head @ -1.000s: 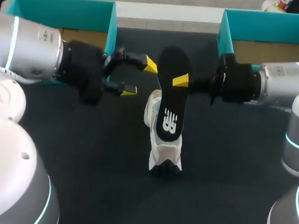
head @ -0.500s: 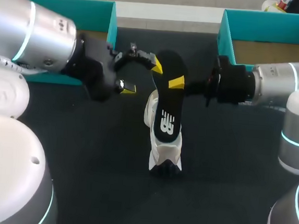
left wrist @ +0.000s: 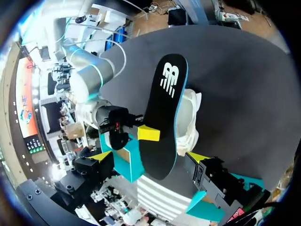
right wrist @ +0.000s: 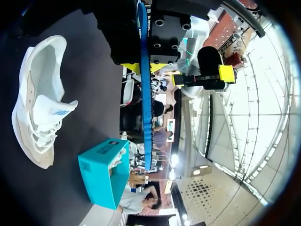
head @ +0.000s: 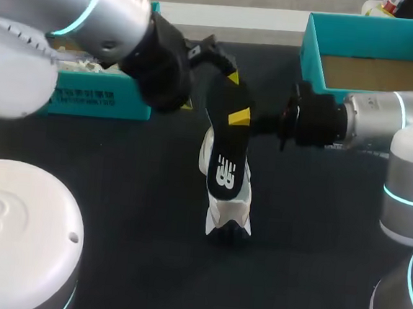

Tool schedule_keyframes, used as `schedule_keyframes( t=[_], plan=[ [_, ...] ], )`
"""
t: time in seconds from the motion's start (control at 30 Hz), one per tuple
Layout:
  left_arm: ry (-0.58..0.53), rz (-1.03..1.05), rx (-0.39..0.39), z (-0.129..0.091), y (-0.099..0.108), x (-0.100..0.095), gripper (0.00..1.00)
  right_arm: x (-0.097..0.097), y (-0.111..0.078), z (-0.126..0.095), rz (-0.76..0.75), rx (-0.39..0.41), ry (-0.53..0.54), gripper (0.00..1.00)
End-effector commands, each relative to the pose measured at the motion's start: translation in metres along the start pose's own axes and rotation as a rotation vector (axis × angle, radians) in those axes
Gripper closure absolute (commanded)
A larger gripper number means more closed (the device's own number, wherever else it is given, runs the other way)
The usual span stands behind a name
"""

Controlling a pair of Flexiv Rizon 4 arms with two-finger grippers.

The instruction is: Take the shoe out of the shoebox, open the shoe tongue, remove and reinsert the insole, then place the shoe into the shoebox

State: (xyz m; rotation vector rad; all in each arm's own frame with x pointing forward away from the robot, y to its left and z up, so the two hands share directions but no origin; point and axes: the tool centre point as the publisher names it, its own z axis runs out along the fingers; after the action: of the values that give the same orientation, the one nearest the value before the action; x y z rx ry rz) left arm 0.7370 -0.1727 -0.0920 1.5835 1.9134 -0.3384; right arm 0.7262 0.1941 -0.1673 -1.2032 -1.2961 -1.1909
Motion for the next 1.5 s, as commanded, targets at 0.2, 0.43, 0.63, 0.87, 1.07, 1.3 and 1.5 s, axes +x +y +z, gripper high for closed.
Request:
schedule_keyframes(
  t=[0.2,0.43,0.63,0.87,1.07,1.3,1.5],
  plan=[
    [0.171,0.03,0.014,0.003,0.002,-0.012,0.0,-0.002,0.001,0.006,0.008,0.018,-0.006,1.0],
    [0.311,0.12,0.09,-0.003,0.0,-0.021,0.0,-0.002,0.001,0.006,0.007,0.022,-0.009,1.0],
    [0.383,0.15,0.09,-0.004,0.003,-0.023,0.0,-0.002,0.002,0.009,0.006,0.024,-0.01,1.0],
    [0.435,0.144,0.118,-0.003,0.005,-0.023,0.0,-0.004,0.003,0.009,0.006,0.031,-0.008,1.0],
    [0.451,0.136,0.127,-0.002,0.007,-0.022,0.0,-0.005,0.003,0.009,0.004,0.031,-0.006,1.0],
    [0.465,0.126,0.132,-0.001,0.009,-0.021,0.0,-0.005,0.004,0.009,-0.002,0.031,-0.004,1.0],
    [0.47,0.109,0.154,0.003,0.01,-0.022,0.0,-0.003,0.005,0.011,0.003,0.051,0.0,1.0]
  ],
)
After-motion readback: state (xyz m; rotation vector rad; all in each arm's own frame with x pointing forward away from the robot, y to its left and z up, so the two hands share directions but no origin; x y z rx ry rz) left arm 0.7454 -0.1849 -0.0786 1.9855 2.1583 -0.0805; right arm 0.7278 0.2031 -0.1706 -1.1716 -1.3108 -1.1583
